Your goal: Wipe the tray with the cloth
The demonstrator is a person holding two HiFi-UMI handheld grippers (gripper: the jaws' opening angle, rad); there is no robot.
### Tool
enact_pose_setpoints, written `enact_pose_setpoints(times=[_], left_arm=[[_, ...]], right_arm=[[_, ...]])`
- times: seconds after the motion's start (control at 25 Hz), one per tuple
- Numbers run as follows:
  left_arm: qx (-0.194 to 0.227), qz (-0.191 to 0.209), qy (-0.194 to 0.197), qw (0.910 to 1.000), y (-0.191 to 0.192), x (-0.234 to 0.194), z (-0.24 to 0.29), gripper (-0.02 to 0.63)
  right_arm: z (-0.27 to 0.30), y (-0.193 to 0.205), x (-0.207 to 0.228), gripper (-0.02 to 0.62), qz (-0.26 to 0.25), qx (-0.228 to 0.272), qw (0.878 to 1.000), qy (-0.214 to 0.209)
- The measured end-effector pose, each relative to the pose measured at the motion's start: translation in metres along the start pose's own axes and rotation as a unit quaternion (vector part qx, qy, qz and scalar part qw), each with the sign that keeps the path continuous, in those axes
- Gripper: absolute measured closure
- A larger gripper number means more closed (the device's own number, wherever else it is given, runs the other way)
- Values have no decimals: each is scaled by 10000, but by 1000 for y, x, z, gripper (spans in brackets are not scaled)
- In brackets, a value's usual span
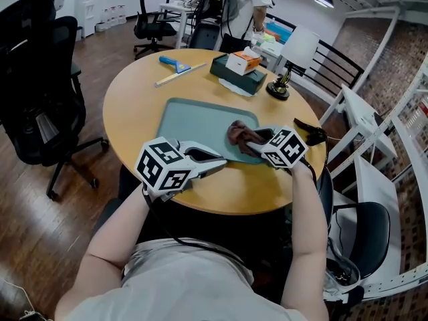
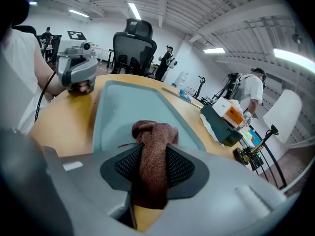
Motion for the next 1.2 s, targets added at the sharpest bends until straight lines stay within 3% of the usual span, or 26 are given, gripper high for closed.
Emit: enact_pose_setpoints(times=[0.56,0.84,1.2], left_arm=[[7,-4,7,10000,2,0,1,284],[6,-5,3,10000,2,0,0,284],[-25,-9,10,10000,4,3,2,284]], right_arm=[[-13,5,-27,465,-293,-4,9995,-132],[-5,-13,-52,465,-653,77,9965,-518],[22,-13,-11,463,-377,-155,9988,-274]])
Point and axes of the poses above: the fingertips, and each gripper's own axes: z forward along the fingers, x to its right, y out of its underside, the point moved 1 cm from there along -z, backward along the fingers, and after that the axes turned 10 degrees about z, right-handed, at the moved point
